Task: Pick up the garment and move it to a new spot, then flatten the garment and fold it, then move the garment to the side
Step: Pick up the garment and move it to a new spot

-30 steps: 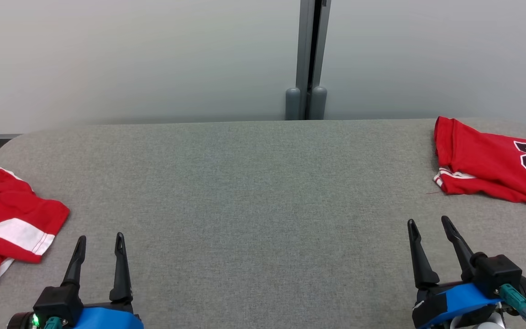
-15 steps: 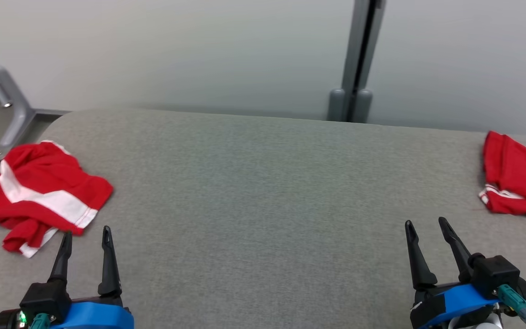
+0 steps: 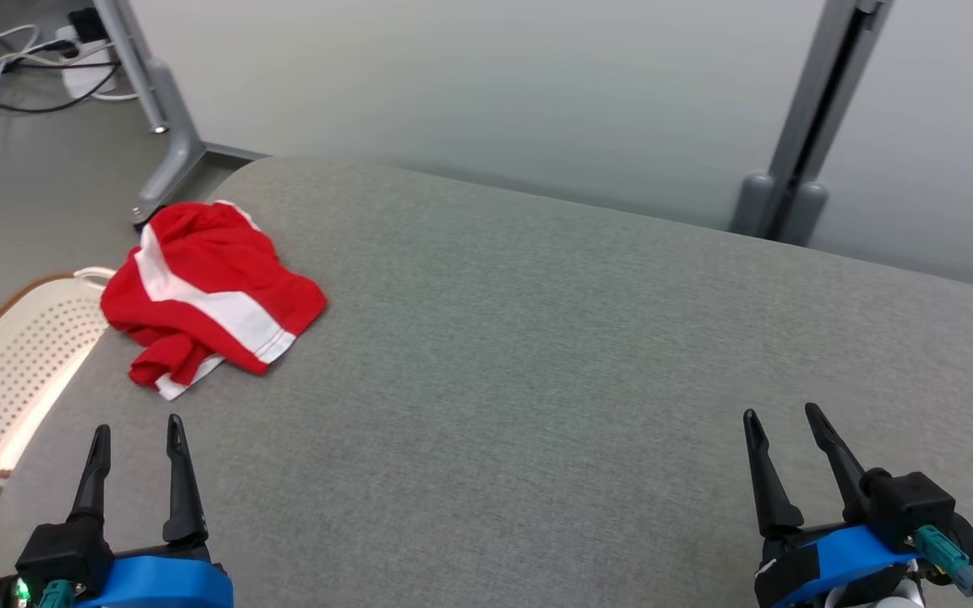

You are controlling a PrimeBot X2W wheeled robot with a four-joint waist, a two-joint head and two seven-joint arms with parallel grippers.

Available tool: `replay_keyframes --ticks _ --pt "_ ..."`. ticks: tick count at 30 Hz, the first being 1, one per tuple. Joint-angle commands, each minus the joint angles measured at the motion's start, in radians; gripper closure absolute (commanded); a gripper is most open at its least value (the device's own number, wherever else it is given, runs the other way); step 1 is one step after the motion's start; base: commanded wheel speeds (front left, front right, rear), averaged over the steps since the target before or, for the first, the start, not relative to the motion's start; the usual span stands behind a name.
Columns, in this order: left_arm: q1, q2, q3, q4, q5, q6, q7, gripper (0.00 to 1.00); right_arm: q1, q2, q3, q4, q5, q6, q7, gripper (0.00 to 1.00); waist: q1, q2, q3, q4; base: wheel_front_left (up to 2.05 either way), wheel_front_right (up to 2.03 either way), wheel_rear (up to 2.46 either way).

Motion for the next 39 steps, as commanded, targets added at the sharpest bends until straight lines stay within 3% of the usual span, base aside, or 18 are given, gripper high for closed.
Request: replay_keyframes --ticks 1,12,26,39 --pt "-0.010 0.000 0.003 -0.004 0.001 0.002 -0.005 0.00 -0.009 -0.001 0.002 0.004 -0.004 0.000 -0.003 0.00 0.0000 -0.0001 0.012 0.024 0.00 0.00 0.00" --pt "-0.011 0.000 0.034 -0.019 -0.005 0.002 -0.005 0.00 -0.019 -0.001 0.004 0.008 -0.012 0.000 -0.003 0.00 0.0000 -0.0001 0.027 0.090 0.00 0.00 0.00" --pt "-0.085 -0.005 0.067 -0.001 -0.048 0.004 -0.005 0.00 -0.049 -0.001 -0.016 -0.028 -0.054 0.000 -0.003 0.00 0.0000 -0.0001 0.090 0.046 0.00 0.00 0.00" --pt "-0.481 0.147 0.191 0.134 -0.105 -0.013 -0.004 0.00 -0.154 -0.060 -0.037 -0.165 -0.126 0.000 0.013 0.00 0.0000 -0.0001 0.300 -0.089 0.00 0.00 0.00"
